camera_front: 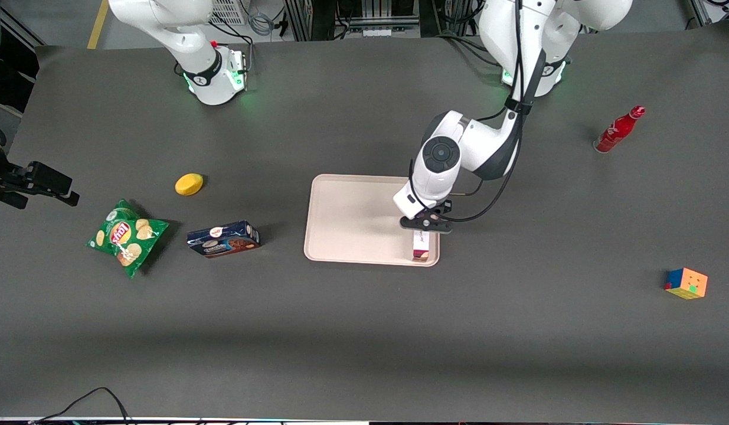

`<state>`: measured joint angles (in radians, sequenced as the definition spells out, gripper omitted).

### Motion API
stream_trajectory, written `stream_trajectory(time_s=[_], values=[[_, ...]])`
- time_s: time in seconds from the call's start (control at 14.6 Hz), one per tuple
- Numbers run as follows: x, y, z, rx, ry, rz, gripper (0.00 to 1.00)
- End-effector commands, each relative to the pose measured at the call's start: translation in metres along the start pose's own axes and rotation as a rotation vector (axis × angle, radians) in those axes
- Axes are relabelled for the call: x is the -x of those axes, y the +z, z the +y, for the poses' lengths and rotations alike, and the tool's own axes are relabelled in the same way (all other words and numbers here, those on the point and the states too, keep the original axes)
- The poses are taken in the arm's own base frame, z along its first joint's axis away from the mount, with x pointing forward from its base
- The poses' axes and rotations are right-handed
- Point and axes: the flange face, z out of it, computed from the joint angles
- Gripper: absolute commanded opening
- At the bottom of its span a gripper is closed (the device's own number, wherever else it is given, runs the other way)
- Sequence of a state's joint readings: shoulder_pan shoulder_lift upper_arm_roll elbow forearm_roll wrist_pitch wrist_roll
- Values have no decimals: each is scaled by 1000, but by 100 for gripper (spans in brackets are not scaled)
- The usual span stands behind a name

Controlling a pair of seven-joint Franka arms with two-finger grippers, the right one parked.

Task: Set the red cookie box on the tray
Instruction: 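Lower the cookie box upright onto the tray's edge area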

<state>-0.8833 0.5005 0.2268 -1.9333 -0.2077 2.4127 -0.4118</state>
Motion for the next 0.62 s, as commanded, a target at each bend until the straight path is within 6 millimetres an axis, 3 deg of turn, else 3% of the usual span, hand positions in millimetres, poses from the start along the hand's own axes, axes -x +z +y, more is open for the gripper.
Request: stream_trajectory(time_s=[0.0, 0.27, 0.41, 0.55], values=[[10, -9, 2, 15, -28, 13, 44], [10, -8, 3, 15, -45, 16, 100], [9, -11, 3, 17, -45, 14, 100], [2, -31, 1, 37, -51, 30, 100]])
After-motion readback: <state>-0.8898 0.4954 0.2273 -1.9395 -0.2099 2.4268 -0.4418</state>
